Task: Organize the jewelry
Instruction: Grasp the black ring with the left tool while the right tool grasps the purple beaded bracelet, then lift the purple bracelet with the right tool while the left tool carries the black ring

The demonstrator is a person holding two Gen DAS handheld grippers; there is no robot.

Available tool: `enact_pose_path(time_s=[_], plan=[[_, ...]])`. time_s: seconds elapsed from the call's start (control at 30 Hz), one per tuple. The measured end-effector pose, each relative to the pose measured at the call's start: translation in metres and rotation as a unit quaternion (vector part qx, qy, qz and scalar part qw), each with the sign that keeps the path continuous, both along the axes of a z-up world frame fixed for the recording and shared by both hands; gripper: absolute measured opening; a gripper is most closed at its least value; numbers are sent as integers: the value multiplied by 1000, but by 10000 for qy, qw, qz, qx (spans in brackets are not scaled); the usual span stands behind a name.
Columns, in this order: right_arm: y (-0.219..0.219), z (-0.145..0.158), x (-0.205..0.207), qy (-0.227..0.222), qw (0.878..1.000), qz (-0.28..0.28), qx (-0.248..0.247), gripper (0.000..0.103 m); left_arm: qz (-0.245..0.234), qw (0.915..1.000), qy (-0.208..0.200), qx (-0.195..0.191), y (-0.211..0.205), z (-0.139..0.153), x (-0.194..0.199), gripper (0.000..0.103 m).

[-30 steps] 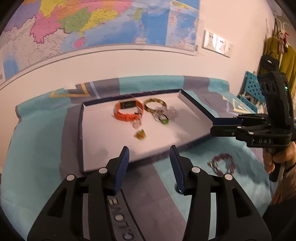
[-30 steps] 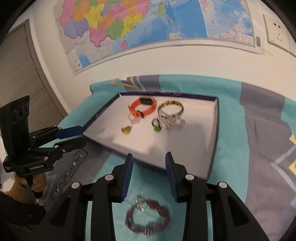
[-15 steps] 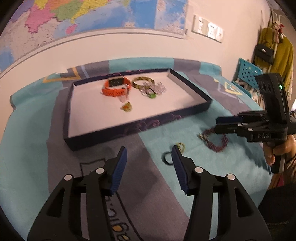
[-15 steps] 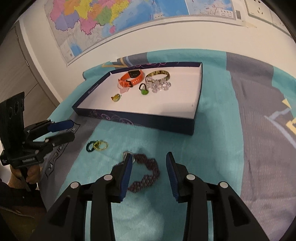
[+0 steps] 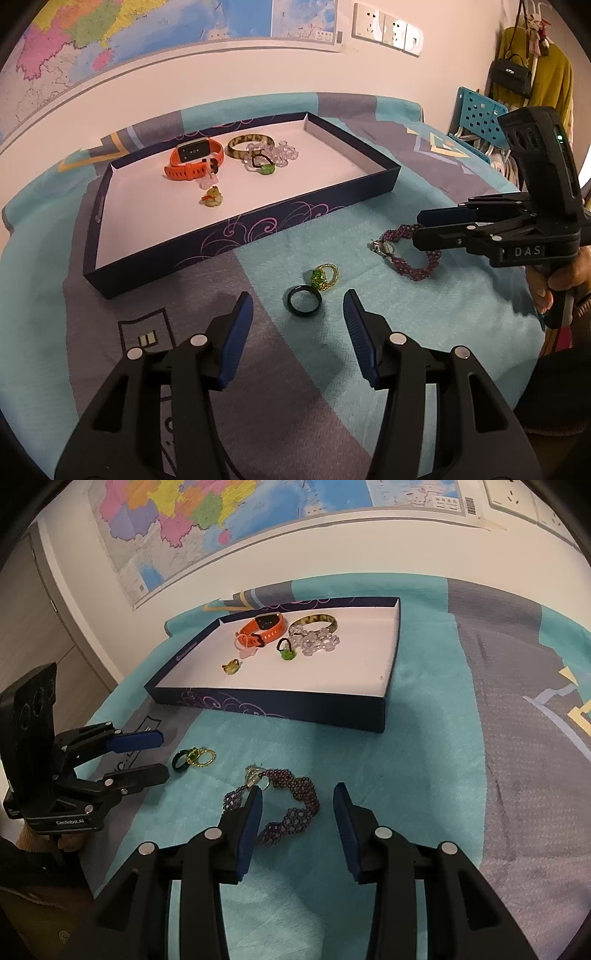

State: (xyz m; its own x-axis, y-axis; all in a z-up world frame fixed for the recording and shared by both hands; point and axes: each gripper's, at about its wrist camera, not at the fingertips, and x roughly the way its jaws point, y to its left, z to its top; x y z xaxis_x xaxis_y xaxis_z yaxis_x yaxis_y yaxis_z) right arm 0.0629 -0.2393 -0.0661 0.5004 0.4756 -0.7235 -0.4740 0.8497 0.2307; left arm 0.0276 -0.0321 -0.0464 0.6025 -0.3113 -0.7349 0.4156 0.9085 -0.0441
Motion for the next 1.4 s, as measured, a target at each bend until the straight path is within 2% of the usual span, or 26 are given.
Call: enact_pose_path(time_s=[0.13,0.2,0.27,0.33,0.4,0.43,0.47,0.73,1.4], plan=[[3,-1,1,-16,10000,29,10,38,30,9999,97,42,-2,-4,5,48],[4,-2,1,-31,10000,44,-6,38,17,9999,152,53,-3,-6,7,43],[6,-2,0,-60,10000,51,-50,31,4,9997,208,97,-5,-8,9,38],[7,-3,1,-55,9999,79,-59,30,-1,9997,204,125,-7,-8,9,35],[7,-3,2,-51,9999,83,-59,24,-3,9996,198,184,-9,-9,9,27],[7,-3,2,-36,9999,99,-59,16,4,9996,182,217,-10,-9,9,25],[7,-4,2,-28,9999,109,-63,14,-10,9996,179,222,-10,-9,9,22],[9,1,-2,-159,9997,169,3,6,58,9997,148,193,-8,-7,7,22],[9,27,-7,-285,9973,320,588,3,267,9996,16,-15,9,4,-4,22]])
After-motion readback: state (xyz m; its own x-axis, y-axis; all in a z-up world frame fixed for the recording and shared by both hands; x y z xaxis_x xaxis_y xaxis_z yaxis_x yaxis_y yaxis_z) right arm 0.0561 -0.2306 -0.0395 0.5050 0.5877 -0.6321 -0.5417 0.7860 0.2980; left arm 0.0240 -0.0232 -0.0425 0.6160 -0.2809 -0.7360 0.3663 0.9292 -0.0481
